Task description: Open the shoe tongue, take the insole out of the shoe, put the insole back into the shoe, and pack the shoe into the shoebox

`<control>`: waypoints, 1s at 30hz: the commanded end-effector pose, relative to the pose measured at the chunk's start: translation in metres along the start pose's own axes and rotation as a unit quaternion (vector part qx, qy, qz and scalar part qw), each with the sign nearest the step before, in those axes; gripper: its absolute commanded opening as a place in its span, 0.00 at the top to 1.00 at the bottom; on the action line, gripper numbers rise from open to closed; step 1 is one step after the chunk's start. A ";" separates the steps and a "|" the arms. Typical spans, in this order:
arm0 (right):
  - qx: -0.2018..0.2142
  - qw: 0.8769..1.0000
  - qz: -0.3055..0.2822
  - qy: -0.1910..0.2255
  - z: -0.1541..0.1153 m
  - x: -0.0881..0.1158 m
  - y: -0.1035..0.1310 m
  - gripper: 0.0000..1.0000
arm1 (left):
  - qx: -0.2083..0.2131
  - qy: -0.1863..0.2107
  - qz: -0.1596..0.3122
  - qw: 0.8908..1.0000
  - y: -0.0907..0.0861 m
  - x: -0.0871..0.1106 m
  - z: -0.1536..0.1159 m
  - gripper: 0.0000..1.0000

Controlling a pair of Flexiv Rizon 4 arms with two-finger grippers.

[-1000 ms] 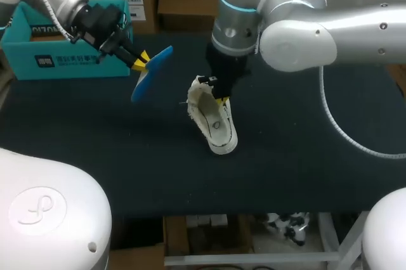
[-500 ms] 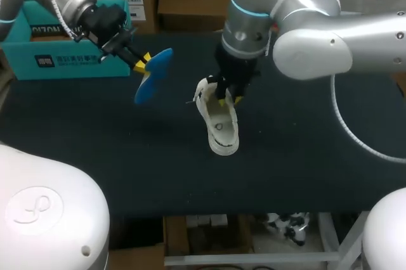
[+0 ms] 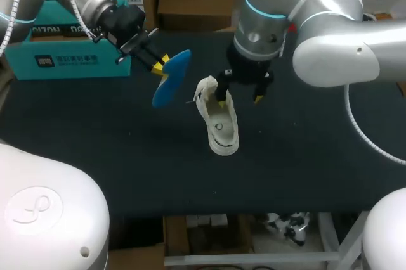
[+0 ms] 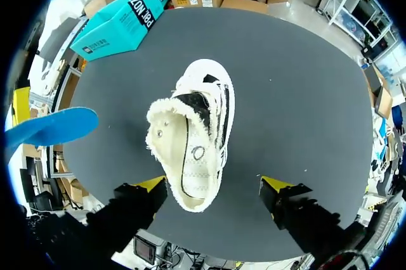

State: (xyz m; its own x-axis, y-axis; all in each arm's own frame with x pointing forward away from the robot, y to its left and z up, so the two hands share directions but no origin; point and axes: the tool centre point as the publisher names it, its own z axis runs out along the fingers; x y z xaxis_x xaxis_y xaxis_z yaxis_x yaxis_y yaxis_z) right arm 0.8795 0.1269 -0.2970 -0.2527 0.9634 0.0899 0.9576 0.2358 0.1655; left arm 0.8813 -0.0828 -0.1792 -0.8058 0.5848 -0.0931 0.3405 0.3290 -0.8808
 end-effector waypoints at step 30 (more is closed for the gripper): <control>0.032 0.979 0.115 0.165 -0.052 -0.040 -0.034 0.00 | 0.248 0.035 -0.003 0.968 -0.046 0.036 0.046 1.00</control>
State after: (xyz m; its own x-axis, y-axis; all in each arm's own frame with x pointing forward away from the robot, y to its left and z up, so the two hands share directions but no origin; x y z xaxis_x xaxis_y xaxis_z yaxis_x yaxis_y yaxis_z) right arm 0.8544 0.0783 -0.2524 -0.0495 0.9207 0.3872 0.9987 0.0401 0.0325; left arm 0.8073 -0.1108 -0.1612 -0.7779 0.6235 -0.0781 0.1136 0.0173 -0.9934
